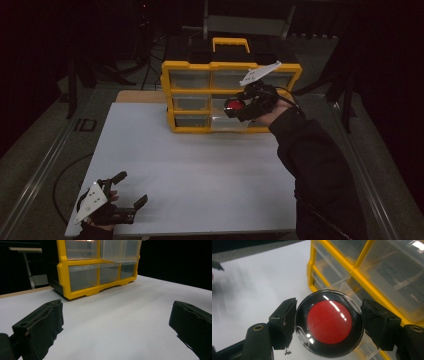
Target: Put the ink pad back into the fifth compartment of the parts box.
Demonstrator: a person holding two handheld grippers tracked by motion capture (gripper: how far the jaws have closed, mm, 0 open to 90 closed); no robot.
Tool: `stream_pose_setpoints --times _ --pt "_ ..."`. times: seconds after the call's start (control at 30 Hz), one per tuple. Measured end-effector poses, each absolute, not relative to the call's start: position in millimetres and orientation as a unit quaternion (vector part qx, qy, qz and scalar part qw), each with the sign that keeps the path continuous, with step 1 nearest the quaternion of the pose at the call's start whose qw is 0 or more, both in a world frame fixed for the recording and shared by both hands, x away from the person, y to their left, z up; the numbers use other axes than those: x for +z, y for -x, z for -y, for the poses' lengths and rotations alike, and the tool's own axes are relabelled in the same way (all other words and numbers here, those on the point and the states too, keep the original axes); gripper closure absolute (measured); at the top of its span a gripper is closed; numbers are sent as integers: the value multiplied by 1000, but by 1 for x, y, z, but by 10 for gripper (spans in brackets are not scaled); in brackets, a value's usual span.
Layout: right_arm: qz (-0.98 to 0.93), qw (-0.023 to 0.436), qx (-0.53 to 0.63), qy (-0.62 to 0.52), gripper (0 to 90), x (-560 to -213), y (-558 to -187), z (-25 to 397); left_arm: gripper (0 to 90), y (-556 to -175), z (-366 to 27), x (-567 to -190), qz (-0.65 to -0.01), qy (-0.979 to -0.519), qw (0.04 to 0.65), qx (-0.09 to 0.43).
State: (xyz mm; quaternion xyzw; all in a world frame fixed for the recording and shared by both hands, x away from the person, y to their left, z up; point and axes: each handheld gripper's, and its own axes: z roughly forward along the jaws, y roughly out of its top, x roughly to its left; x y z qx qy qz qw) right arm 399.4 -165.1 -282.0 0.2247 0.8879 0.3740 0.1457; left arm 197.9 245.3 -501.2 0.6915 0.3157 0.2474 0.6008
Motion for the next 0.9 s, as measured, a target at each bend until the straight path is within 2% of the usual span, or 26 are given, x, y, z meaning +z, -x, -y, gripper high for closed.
stream_pose_setpoints --times 0.9 --pt "-862 152 370 -313 301 -299 -437 158 0 -198 -245 -501 -315 -692 602 245"
